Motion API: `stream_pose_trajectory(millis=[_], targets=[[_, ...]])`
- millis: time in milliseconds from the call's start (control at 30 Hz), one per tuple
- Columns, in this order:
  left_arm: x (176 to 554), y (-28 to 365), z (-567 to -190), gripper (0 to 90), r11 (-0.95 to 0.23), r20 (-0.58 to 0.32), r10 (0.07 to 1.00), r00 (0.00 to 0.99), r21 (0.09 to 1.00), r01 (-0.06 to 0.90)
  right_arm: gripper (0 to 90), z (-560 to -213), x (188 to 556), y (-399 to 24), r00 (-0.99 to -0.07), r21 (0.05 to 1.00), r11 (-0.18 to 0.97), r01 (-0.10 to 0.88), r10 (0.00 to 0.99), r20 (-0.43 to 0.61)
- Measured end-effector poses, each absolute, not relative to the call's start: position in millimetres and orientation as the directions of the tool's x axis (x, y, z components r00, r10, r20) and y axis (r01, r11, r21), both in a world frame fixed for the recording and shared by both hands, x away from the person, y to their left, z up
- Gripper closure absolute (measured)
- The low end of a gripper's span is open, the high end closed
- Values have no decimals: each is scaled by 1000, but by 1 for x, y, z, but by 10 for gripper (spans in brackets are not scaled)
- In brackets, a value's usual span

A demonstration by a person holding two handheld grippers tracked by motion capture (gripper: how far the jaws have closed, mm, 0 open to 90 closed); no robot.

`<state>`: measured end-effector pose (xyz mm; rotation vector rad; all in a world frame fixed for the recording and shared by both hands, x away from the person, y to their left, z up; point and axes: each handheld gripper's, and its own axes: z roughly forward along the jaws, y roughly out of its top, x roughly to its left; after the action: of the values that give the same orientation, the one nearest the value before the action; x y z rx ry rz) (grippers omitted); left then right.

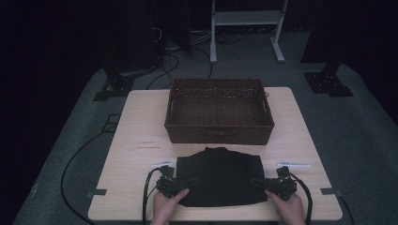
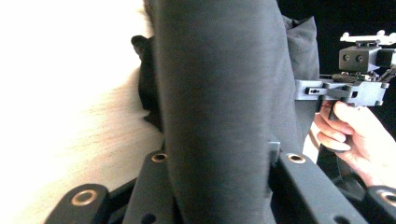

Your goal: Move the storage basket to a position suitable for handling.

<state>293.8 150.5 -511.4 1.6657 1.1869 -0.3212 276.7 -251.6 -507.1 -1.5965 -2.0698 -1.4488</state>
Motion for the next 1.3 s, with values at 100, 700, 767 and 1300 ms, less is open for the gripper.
stream_pose_trajectory(millis=[100, 700, 767, 1300], targets=[[294, 152, -512, 735, 11, -696, 531, 484, 577, 817, 740, -507, 276, -252, -427, 590, -36, 807, 655, 624], [295, 159, -514, 766, 87, -782, 405, 474, 549, 831, 753, -502, 268, -260, -454, 613, -97, 784, 582, 674], [294, 158, -513, 767, 87, -782, 400, 478, 551, 830, 753, -501, 268, -260, -459, 617, -97, 781, 581, 672], [288, 159, -503, 769, 104, -795, 348, 497, 559, 822, 770, -493, 262, -262, -484, 628, -136, 766, 521, 703]])
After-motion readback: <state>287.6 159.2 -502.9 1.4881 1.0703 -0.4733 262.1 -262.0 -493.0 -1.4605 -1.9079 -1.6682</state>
